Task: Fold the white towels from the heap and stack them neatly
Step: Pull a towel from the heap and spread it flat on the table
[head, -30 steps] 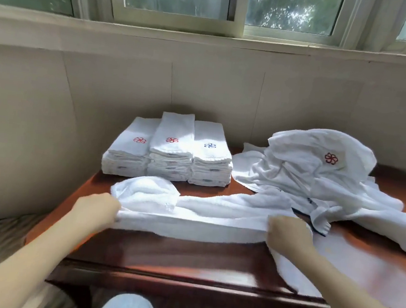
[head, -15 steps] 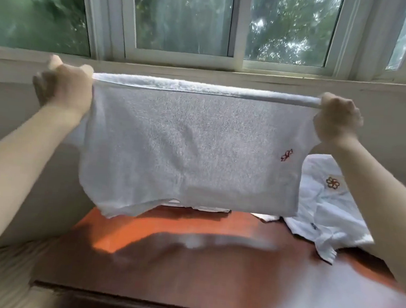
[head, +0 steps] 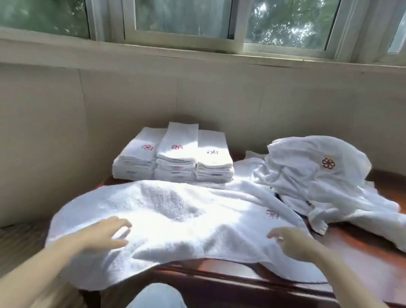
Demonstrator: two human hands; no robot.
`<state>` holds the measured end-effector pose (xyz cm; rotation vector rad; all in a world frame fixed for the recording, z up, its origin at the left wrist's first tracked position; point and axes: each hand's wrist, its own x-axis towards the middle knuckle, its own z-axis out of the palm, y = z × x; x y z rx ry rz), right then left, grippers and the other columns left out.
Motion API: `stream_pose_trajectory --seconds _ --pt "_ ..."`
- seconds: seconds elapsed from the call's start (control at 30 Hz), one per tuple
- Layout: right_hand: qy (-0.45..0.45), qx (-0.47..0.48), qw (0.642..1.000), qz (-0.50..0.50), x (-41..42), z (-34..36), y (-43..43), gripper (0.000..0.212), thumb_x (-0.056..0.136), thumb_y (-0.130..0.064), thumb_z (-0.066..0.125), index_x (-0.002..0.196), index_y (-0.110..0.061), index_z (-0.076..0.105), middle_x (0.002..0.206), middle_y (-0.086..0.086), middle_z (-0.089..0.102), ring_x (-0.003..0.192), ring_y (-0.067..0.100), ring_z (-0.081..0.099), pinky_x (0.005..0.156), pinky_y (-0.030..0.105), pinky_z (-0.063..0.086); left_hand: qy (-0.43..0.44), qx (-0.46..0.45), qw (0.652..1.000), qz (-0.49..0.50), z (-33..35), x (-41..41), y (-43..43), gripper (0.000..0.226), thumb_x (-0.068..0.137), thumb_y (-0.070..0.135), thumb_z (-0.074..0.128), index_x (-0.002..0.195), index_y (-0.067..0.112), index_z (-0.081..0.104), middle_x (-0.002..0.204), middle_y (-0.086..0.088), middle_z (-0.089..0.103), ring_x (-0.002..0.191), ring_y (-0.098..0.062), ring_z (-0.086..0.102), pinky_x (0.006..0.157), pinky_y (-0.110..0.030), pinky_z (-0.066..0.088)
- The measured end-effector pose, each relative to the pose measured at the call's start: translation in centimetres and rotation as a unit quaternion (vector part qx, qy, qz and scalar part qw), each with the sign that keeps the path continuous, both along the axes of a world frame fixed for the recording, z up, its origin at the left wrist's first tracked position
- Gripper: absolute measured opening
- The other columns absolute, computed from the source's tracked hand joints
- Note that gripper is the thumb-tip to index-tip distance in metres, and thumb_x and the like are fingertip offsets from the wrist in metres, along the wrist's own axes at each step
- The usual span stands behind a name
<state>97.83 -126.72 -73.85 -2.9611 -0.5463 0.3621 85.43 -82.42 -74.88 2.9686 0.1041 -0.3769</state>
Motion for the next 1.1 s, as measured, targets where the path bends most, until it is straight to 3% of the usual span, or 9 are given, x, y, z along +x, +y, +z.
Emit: stream_pose_trajectory --seconds 0.1,0.2,0.3,0.4,0.57,0.8,0.93,1.03,1.1 --pt "-0.063 -0.003 0.998 0.014 -0.5 -3.3 1.6 0.033 0.101 -0.032 0.036 0.128 -0.021 0.05 0.13 0.003 0.051 0.119 0.023 0.049 0.094 0.031 0.039 -0.117 -0.003 0.992 0.052 -2.5 1.0 -2.5 0.045 0.097 0.046 0.042 0.139 0.03 0.04 0.135 0.006 0.044 0.12 -0.016 0.043 0.099 -0.03 0.038" --pt "-0.069 -0.067 0.995 -0.015 -1.0 -2.8 2.4 0.033 0.101 -0.034 0.034 0.117 -0.015 0.055 0.118 0.005 0.056 0.108 0.024 0.055 0.079 0.031 0.041 -0.13 -0.02 0.986 0.105 -3.0 2.0 -3.1 0.027 0.097 0.044 0.041 0.119 0.034 0.051 0.123 0.004 0.059 0.102 -0.017 0.057 0.081 -0.028 0.045" --pt "0.075 -0.159 0.984 -0.011 -0.9 -0.1 2.4 0.034 0.101 -0.026 0.032 0.1 -0.009 0.061 0.113 0.013 0.067 0.079 0.022 0.069 0.08 0.029 0.05 -0.121 0.03 0.986 0.114 -2.4 3.0 -2.9 0.022 0.095 0.039 0.041 0.09 0.028 0.06 0.101 0.003 0.064 0.088 -0.016 0.057 0.069 -0.027 0.044" --pt "0.211 -0.143 0.967 -0.031 -0.7 1.2 2.5 0.033 0.101 -0.028 0.03 0.084 -0.015 0.055 0.102 0.011 0.072 0.042 0.009 0.06 0.061 0.022 0.045 -0.154 0.041 0.982 0.099 -2.6 3.9 -2.6 0.036 0.096 0.038 0.041 0.066 0.023 0.053 0.095 0.0 0.053 0.086 -0.016 0.053 0.066 -0.028 0.041" --pt "-0.037 -0.016 0.999 -0.005 2.0 -0.5 3.1 0.024 0.099 -0.025 0.036 0.098 -0.017 0.059 0.113 0.005 0.064 0.096 0.023 0.059 0.079 0.031 0.045 -0.203 -0.031 0.967 0.149 -3.5 6.4 -1.2 0.029 0.101 0.027 0.036 0.128 0.02 0.044 0.129 -0.004 0.051 0.109 -0.028 0.055 0.087 -0.036 0.043" --pt "-0.08 0.048 0.995 0.018 9.0 -4.1 8.1 0.041 0.094 -0.009 0.032 0.13 -0.02 0.049 0.129 0.004 0.051 0.117 0.024 0.048 0.091 0.031 0.041 -0.102 0.094 0.97 0.199 -2.3 11.2 4.0 0.049 0.093 0.023 0.043 0.141 0.021 0.035 0.136 -0.007 0.041 0.124 -0.028 0.042 0.098 -0.041 0.042" --pt "-0.125 0.042 0.991 0.003 13.7 -5.4 9.7 0.037 0.098 -0.021 0.032 0.131 -0.021 0.048 0.131 0.003 0.053 0.12 0.027 0.047 0.098 0.037 0.04 0.015 -0.056 0.982 0.18 -0.8 12.6 7.4 0.051 0.08 0.023 0.059 0.13 0.023 0.05 0.124 0.003 0.052 0.109 -0.015 0.053 0.089 -0.028 0.044" --pt "-0.112 0.016 0.994 0.011 16.4 -5.0 10.9 0.036 0.092 -0.021 0.039 0.126 -0.028 0.05 0.128 -0.004 0.053 0.121 0.026 0.045 0.101 0.034 0.035 0.096 -0.11 0.982 0.12 0.7 12.5 8.0 0.029 0.064 0.023 0.066 0.092 0.022 0.061 0.084 0.008 0.059 0.071 -0.01 0.055 0.061 -0.024 0.042" --pt "-0.077 -0.015 0.997 0.026 17.6 -4.3 11.7 0.035 0.082 -0.017 0.042 0.114 -0.026 0.051 0.12 -0.004 0.057 0.114 0.026 0.049 0.093 0.033 0.04 0.134 -0.161 0.974 0.088 1.9 12.4 7.6 0.019 0.059 0.019 0.068 0.077 0.02 0.062 0.074 0.005 0.059 0.063 -0.01 0.054 0.055 -0.022 0.039"
